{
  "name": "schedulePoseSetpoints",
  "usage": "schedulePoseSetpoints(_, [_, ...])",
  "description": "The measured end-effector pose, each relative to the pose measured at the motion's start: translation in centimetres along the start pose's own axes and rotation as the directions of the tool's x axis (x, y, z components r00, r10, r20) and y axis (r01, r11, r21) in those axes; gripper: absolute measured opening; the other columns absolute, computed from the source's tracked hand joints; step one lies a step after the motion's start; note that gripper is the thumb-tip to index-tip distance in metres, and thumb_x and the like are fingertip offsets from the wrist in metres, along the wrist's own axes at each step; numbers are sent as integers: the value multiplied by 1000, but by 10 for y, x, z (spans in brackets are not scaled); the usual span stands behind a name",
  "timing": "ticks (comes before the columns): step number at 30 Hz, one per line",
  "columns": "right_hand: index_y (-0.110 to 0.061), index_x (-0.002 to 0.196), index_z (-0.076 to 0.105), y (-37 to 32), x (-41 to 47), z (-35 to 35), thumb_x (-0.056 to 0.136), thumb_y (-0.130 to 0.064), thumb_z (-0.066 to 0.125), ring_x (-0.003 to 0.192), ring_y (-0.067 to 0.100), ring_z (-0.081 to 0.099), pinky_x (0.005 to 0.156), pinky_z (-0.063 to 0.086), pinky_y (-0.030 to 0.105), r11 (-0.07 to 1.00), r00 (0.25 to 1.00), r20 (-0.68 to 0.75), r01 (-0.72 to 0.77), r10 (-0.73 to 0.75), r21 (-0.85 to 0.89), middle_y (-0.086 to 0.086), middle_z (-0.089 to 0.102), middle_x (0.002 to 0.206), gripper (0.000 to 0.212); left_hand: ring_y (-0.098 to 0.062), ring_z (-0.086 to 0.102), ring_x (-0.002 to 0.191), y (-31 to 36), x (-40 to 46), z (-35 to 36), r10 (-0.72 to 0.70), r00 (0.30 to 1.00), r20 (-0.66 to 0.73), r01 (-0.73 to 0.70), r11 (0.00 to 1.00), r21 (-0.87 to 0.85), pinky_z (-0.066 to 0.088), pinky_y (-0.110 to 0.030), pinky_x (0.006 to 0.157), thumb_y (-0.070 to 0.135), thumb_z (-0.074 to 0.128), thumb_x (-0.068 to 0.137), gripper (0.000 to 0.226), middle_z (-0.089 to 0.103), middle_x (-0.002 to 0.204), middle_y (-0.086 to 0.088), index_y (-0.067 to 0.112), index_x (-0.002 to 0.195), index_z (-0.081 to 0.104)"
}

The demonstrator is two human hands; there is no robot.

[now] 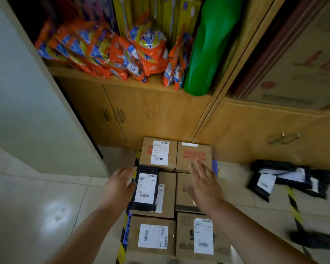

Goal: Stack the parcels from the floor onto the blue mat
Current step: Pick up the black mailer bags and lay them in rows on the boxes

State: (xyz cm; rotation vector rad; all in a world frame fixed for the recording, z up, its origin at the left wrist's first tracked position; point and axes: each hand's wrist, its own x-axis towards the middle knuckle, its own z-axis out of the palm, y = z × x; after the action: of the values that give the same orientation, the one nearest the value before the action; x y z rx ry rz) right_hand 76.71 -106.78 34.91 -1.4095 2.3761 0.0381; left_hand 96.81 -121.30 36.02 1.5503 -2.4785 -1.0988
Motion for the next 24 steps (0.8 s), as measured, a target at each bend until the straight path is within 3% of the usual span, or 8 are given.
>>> schedulePoseSetpoints(2, [-13,152,2,-5,-28,-28,94,-23,51,147,26,8,118,11,36,1000,999,-39,-17,17,-3,10,-1,160,76,-4,48,102,24,-23,-22,18,1000,13,-17,1000,-24,32,-5,53,20,52,95,46,48,130,6,31,139,42])
schedulePoseSetpoints(4, [-13,152,9,-13,-58,-56,90,-28,60,145,26,19,116,21,37,998,994,-96,-62,60,-14,11,8,159,82,-5,48,100,44,-45,-42,55,998,11,-55,998,-34,33,-7,58,20,51,94,46,48,130,6,31,138,42])
schedulePoseSetpoints(7, [-16,152,-4,-21,-104,-93,95,-34,49,146,23,11,118,16,34,993,989,-95,-112,116,47,4,-1,160,79,-7,50,100,67,-74,-70,112,993,20,-110,991,-77,41,-16,68,18,51,93,43,48,129,6,31,134,47])
schedulePoseSetpoints(11, [-16,151,-5,-31,-168,-128,95,-32,45,145,23,13,116,16,33,973,957,-177,-215,228,89,6,5,159,77,-10,54,106,81,-108,-99,198,979,40,-192,973,-125,49,-25,83,20,54,92,45,50,129,8,33,134,48])
schedulePoseSetpoints(19, [-12,152,0,-38,-297,-142,96,-33,45,145,25,13,116,17,36,892,867,-213,-427,450,148,10,3,159,74,-9,55,102,99,-166,-118,315,945,87,-305,946,-107,51,-28,79,24,55,91,43,52,128,5,37,132,48])
schedulePoseSetpoints(22, [-14,152,-2,-30,-339,-138,96,-34,44,145,24,12,116,17,36,838,813,-205,-519,545,169,8,1,159,75,-13,58,80,115,-182,-105,320,927,198,-295,944,-146,50,-30,64,22,55,92,43,60,99,5,32,133,47])
schedulePoseSetpoints(24, [-16,151,-6,-20,-366,-136,96,-35,44,146,23,9,117,15,36,797,772,-201,-573,603,192,7,-3,160,76,-20,62,82,132,-195,-94,315,905,285,-284,948,-144,52,-35,68,24,55,93,45,59,101,5,31,136,44])
